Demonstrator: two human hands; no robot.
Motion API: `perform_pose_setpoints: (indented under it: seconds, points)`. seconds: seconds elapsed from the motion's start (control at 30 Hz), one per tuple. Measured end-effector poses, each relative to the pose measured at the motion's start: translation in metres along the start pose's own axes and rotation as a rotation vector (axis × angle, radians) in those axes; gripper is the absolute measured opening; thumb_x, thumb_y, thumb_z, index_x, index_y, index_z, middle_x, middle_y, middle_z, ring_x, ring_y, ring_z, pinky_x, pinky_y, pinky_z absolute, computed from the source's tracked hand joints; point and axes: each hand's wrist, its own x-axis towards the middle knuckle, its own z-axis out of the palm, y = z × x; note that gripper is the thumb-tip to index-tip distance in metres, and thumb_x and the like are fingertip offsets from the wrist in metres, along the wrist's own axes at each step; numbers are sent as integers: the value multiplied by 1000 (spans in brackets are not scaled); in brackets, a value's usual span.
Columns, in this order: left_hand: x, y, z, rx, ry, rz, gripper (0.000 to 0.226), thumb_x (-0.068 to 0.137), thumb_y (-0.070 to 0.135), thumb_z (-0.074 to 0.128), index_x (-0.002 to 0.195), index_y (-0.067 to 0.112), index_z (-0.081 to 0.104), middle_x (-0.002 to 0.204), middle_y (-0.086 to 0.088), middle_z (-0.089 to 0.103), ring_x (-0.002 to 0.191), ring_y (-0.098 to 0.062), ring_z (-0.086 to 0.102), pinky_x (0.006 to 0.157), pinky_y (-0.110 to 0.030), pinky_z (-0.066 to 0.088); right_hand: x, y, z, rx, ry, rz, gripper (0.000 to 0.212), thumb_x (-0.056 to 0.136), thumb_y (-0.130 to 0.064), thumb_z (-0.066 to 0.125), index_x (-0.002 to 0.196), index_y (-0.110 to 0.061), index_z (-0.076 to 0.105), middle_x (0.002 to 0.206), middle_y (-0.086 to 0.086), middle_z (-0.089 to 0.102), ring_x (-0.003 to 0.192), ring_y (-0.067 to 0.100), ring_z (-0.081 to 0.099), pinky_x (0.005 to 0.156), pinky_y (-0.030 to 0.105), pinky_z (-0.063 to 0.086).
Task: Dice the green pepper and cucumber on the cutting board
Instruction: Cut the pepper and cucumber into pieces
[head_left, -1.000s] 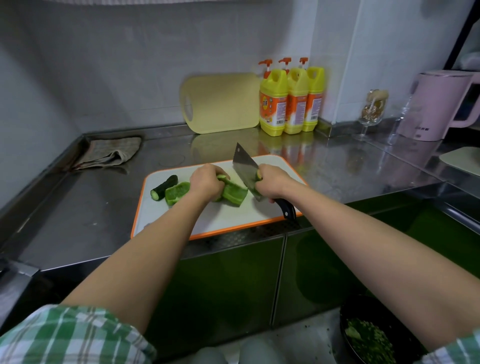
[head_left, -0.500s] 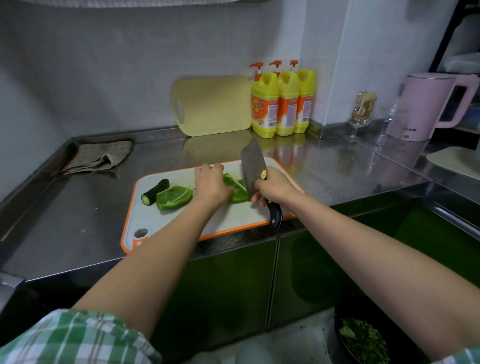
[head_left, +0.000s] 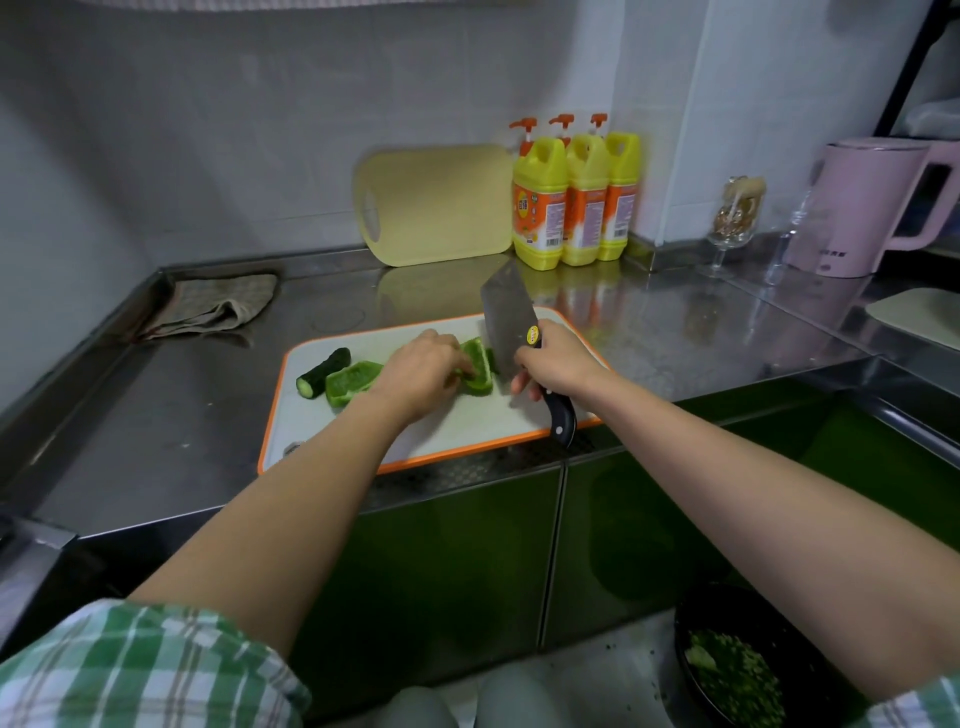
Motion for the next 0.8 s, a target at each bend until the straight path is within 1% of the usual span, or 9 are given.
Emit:
perform_pose_setpoints:
  seconds: [0.07,0.13,0.23,0.33,0.43,0.53,0.67,0.73,0.8]
  points:
    - [-8,-14,1,-61,66,-8,27,86,6,60,106,19,72,117,-6,59,111,-29,52,86,-35,43,-2,-5,-1,-18,-4,-13,17,87,0,39,96,-10,50,64,13,68,43,23,54,42,22,39]
    - [-14,-23,2,-79,122,-72,27,87,5,59,110,16,68,119,-10,55,112,-30,51,86,-36,43,-4,-9,0,-55,-26,-18,18,87,0,39,99,-8,51,68,15,69,44,23,54,44,23,39]
    - [-17,-21,3,-92,125,-219,32,96,28,54,123,11,60,116,-15,56,113,-33,48,91,-41,42,-10,-15,2,-121,-53,-21,17,86,0,39,96,-8,50,74,19,71,45,23,54,45,24,39]
    - [-8,-11,4,-90,53,-392,53,97,51,43,117,6,62,115,-20,58,111,-37,49,89,-42,40,-14,-17,4,-143,-40,-14,17,85,0,38,92,-14,47,72,17,70,43,21,54,44,22,39]
    - [3,-6,9,-53,-34,-471,58,95,57,42,107,4,63,113,-22,60,107,-39,50,86,-41,39,-16,-18,3,-186,-42,-14,16,86,-2,38,89,-15,45,70,14,69,43,20,54,44,21,39]
    - [9,0,11,-75,-88,-523,52,91,55,53,112,8,59,116,-19,60,110,-37,51,84,-38,38,-18,-17,0,-212,-52,-22,14,86,-3,39,93,-14,45,69,12,70,45,20,55,46,22,42]
    - [10,5,7,-224,-50,-608,44,86,43,68,110,8,60,112,-13,63,108,-34,56,90,-37,43,-18,-17,-3,-229,-51,-31,16,85,-4,40,92,-18,45,67,10,69,43,18,56,46,22,45]
    - [11,3,8,-259,-37,-630,38,85,39,70,106,9,63,109,-11,64,107,-35,57,89,-37,44,-18,-17,-3,-235,-52,-32,19,85,-4,40,97,-16,47,66,9,69,41,16,56,45,22,45]
    - [11,3,11,-267,-12,-628,30,86,34,66,102,10,66,108,-13,66,105,-36,57,82,-36,43,-18,-17,-2,-243,-52,-28,21,86,-5,39,102,-15,48,67,9,70,41,15,57,45,22,45]
